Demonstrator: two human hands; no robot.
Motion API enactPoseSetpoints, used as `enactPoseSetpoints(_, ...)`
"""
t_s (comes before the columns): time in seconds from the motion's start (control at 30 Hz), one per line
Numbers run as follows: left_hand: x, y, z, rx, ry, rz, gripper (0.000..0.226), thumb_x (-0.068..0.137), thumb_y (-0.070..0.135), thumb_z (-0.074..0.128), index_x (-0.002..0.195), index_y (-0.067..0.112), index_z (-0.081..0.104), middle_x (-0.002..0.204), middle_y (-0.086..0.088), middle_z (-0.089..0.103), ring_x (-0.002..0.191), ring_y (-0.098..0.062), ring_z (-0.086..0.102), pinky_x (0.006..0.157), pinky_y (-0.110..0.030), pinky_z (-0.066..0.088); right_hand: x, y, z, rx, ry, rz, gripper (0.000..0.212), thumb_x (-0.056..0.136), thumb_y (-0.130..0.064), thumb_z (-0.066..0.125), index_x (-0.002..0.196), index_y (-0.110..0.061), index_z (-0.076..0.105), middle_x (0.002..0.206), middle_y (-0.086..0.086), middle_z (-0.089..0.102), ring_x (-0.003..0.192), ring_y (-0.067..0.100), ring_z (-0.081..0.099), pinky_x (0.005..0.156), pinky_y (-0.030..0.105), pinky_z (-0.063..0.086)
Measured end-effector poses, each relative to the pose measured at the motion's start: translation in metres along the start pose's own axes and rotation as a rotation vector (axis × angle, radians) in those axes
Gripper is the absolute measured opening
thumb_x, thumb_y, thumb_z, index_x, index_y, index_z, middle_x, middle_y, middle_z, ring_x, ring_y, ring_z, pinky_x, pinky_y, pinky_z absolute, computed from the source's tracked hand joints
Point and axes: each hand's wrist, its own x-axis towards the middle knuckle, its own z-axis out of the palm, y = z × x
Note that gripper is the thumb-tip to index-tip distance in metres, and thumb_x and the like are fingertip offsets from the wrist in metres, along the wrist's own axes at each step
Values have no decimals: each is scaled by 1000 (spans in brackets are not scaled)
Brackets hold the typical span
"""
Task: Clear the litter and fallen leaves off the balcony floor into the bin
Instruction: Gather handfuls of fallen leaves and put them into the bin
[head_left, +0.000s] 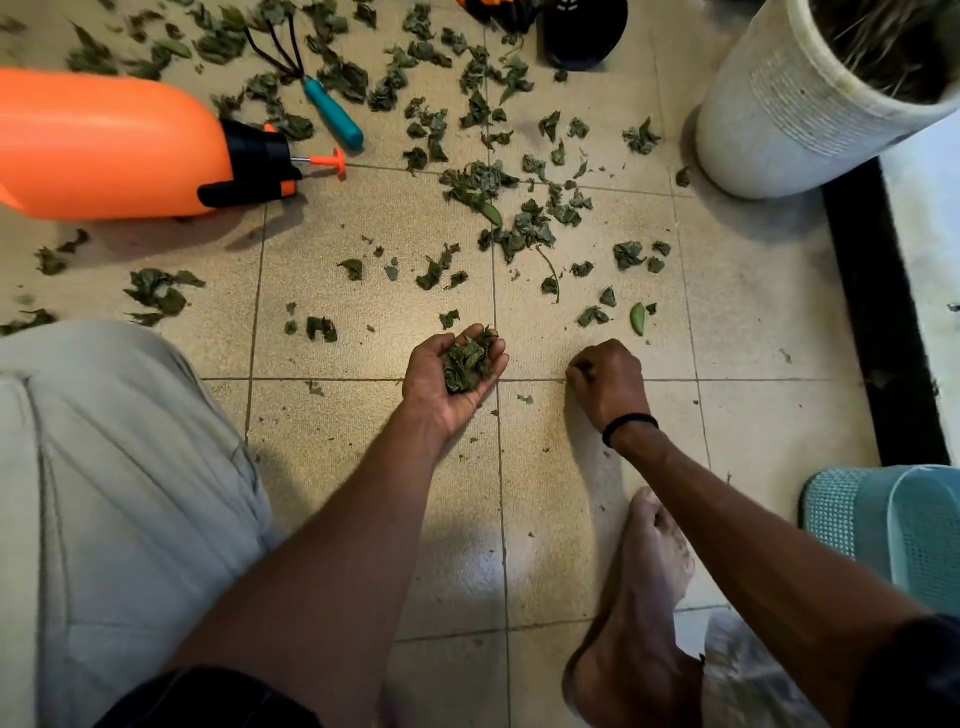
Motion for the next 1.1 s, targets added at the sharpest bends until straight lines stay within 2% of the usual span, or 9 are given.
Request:
enactPoseSetpoints(0.13, 0, 0, -2, -9, 16, 24, 36, 102, 19, 39, 99, -1, 69, 96, -22, 71, 91, -33, 68, 95, -45, 55, -5, -9, -6, 141, -13, 123, 6, 86, -12, 73, 85, -10, 78, 83, 3, 73, 78, 18, 66, 73, 26, 52)
enactPoseSetpoints(0.3, 2, -1, -6, 18, 57, 44, 38, 102, 21, 39, 100, -1, 70, 95, -22, 72, 90, -33, 69, 92, -45, 57, -13, -31, -18, 887, -132, 536, 3, 82, -1, 80, 84, -2, 78, 87, 16, 77, 78, 27, 75, 72, 35, 64)
enactPoseSetpoints(0.4, 4, -3, -7, 48, 64, 50, 39, 103, 22, 39, 99, -1, 70, 95, -23, 72, 89, -33, 69, 97, -45, 56, -19, -52, -28, 1230, -234, 593, 5, 86, 3, 75, 90, 4, 75, 92, 19, 75, 76, 24, 74, 61, 27, 61)
enactPoseSetpoints(0.47, 2, -4, -7, 61, 65, 38, 41, 104, 24, 39, 102, -2, 70, 100, -25, 71, 89, -32, 70, 95, -45, 57, -21, -67, -32, 1341, -317, 534, 5, 86, 3, 74, 91, 3, 74, 94, 18, 76, 84, 27, 73, 68, 28, 62)
enactPoseSetpoints(0.53, 1, -6, -5, 53, 58, 7, 42, 104, 27, 40, 110, -2, 69, 108, -25, 70, 88, -32, 69, 75, -43, 63, -23, -83, -34, 1299, -378, 419, 13, 84, -1, 77, 96, 4, 74, 100, 18, 76, 91, 29, 74, 77, 32, 63)
enactPoseSetpoints(0.63, -1, -7, 0, 71, 28, -26, 40, 105, 28, 40, 114, 1, 67, 102, -22, 72, 78, -28, 67, 45, -28, 52, -26, -106, -35, 1007, -358, 193, 12, 83, -7, 81, 94, -3, 78, 96, 9, 79, 92, 22, 76, 81, 36, 63)
enactPoseSetpoints(0.73, 2, -8, 5, 47, 24, -34, 37, 103, 27, 43, 107, 3, 71, 94, -18, 74, 82, -28, 72, 58, -32, 61, -26, -117, -39, 650, -265, 43, 6, 84, -17, 81, 90, -16, 82, 89, -5, 79, 86, 7, 75, 87, 32, 62)
enactPoseSetpoints(0.9, 6, -14, 14, -34, -7, -51, 32, 101, 19, 43, 114, 1, 67, 100, -19, 73, 85, -31, 73, 72, -43, 64, -15, -120, -73, 526, -133, 21, 5, 90, -19, 75, 88, -17, 79, 87, -6, 77, 78, 7, 73, 79, 33, 63)
enactPoseSetpoints(1.1, 7, -32, 27, -180, -43, -106, 34, 100, 16, 38, 101, 0, 67, 98, -23, 71, 88, -36, 71, 87, -53, 59, 35, -102, -144, 180, -191, -217, 10, 95, -19, 71, 99, -13, 77, 95, -4, 75, 82, 9, 70, 70, 21, 59)
